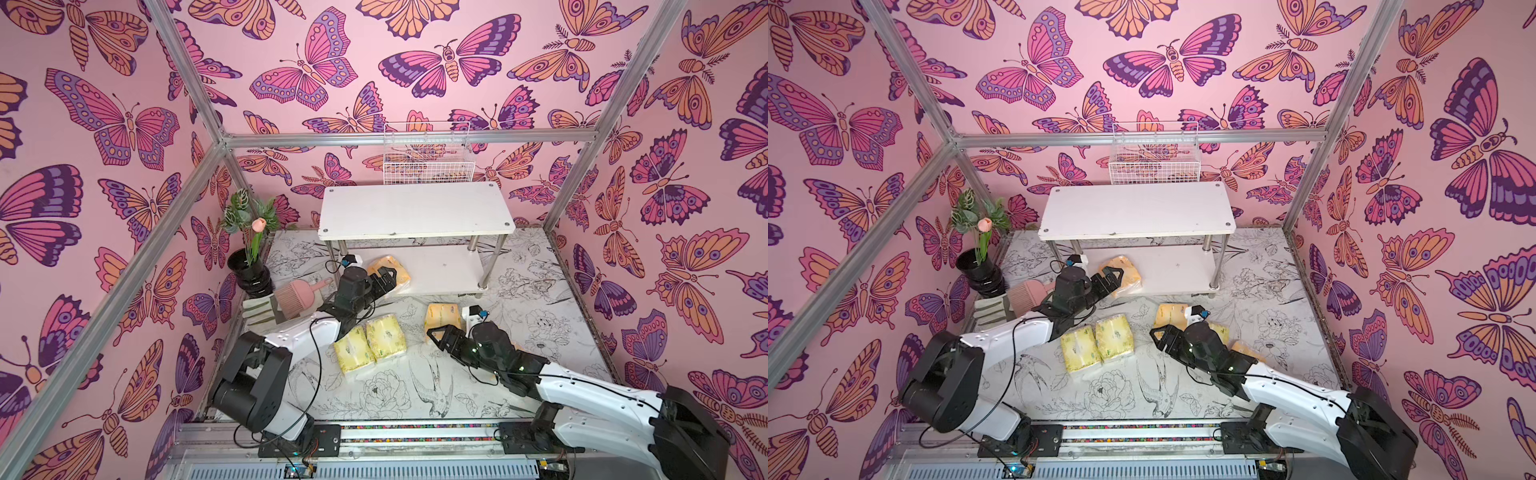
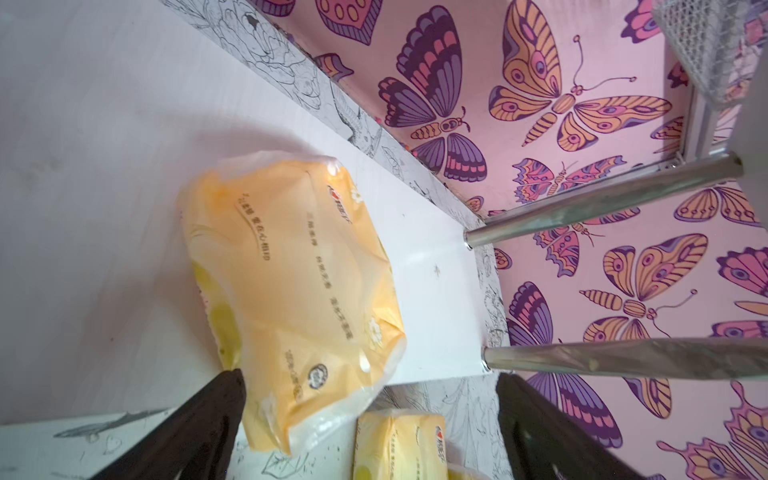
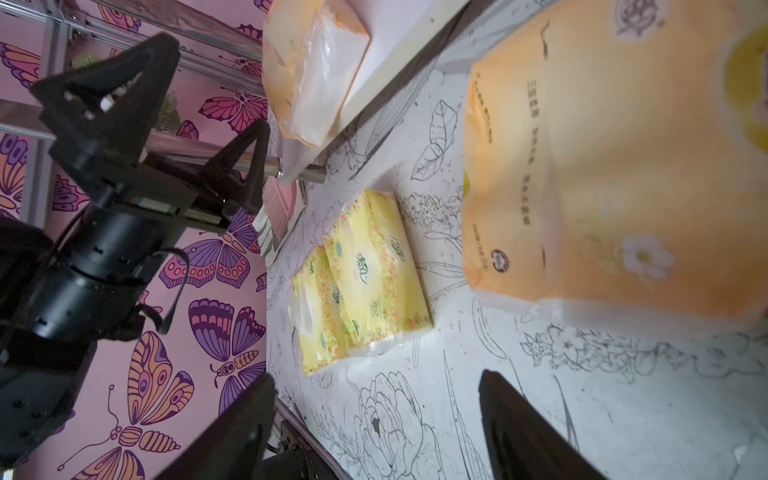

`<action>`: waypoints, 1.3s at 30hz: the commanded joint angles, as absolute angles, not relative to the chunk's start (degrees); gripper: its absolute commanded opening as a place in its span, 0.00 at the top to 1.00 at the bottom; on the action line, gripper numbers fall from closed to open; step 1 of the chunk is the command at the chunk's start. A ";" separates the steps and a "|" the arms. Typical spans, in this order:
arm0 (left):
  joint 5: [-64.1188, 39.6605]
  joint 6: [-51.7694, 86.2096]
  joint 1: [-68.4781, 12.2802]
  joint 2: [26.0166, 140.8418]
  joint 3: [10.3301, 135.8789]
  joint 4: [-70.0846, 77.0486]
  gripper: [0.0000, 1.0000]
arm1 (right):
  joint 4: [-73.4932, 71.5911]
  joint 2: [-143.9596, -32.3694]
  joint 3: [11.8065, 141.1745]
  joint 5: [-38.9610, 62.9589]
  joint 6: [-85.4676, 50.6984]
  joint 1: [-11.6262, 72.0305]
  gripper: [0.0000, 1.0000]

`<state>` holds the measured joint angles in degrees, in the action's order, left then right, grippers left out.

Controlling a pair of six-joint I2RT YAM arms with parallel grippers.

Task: Place the tissue boxes on the shelf by color
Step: Place a box of tissues on the shelf.

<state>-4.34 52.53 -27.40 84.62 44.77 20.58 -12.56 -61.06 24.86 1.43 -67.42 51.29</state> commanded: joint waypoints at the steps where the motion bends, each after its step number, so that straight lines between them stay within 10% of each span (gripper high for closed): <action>1: -5.21 51.00 -28.66 81.12 42.03 12.84 0.00 | -13.50 -63.09 27.64 3.50 -64.59 48.53 0.20; 24: 7.85 56.67 -36.83 34.34 31.57 -40.49 0.00 | -30.23 -97.31 52.24 17.78 -65.88 44.74 0.22; 39: 13.27 61.16 -36.69 28.41 32.47 -50.34 0.00 | -27.95 -110.83 66.44 19.65 -65.83 44.74 0.24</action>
<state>11.16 60.36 -36.67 29.17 32.34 -47.46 -28.27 -109.12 63.72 18.79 -65.82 44.97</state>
